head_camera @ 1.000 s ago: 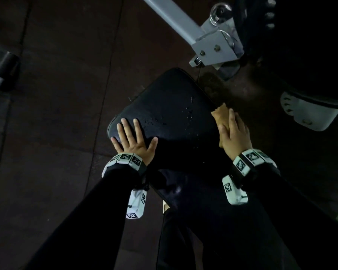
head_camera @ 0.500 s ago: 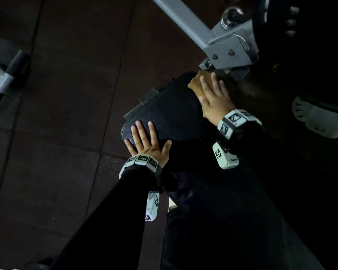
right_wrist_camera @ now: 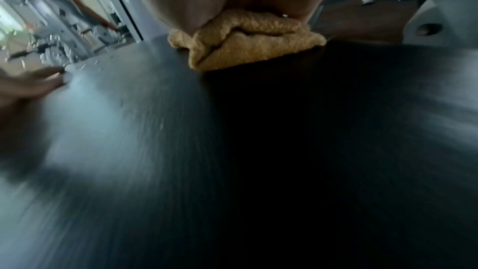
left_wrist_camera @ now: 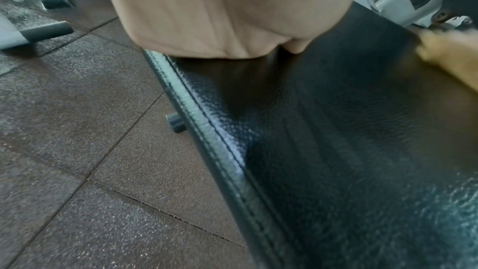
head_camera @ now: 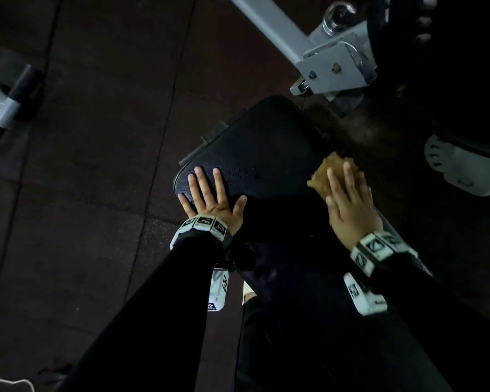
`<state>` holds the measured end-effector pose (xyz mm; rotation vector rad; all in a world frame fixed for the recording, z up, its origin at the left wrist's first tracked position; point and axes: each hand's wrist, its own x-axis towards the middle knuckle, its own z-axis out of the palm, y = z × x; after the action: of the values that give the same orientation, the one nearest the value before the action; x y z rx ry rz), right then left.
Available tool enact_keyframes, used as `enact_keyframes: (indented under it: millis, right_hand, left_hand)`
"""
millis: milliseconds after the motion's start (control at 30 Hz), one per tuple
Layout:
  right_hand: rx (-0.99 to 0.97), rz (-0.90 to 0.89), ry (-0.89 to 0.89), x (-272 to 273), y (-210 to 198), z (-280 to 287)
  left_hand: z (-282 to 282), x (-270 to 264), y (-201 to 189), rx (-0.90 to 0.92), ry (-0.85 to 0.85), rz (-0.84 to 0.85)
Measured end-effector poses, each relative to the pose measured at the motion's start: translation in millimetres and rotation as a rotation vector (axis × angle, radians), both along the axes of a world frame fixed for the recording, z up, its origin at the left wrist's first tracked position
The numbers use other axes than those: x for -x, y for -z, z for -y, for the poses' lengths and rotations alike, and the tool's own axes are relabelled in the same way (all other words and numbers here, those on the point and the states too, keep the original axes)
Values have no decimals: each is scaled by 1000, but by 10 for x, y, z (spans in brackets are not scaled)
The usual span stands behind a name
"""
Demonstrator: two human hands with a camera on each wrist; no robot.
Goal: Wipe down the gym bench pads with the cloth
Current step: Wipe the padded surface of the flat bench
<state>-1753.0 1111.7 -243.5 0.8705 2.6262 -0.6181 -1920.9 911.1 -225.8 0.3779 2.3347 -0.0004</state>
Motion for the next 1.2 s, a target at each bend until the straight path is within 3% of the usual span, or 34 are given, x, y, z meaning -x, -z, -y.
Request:
enact_keyframes:
  millis: [167, 300, 400, 500, 700, 833, 900, 1067, 1200]
  right_hand:
    - [57, -70, 108, 1110, 96, -255]
    - [77, -45, -101, 1683, 47, -147]
    - [7, -55, -246, 1518, 0, 83]
    - [-43, -95, -278, 985, -54, 322]
    - [9, -9, -182, 3, -58, 166]
    - [12, -2, -60, 268, 19, -88]
    - [-30, -26, -32, 638, 54, -173]
    - [84, -28, -10, 1506, 65, -246]
    - [74, -76, -16, 1448, 23, -59]
  left_hand:
    - [30, 7, 41, -15, 0, 11]
    - [38, 19, 61, -8, 0, 17]
    - [34, 23, 55, -10, -3, 21]
    - [23, 28, 29, -6, -13, 35]
    - [27, 43, 30, -1, -1, 59]
    - [36, 38, 39, -14, 3, 62]
    - [34, 46, 45, -4, 7, 70]
    - [45, 47, 78, -1, 15, 57]
    - [63, 43, 97, -33, 4, 37]
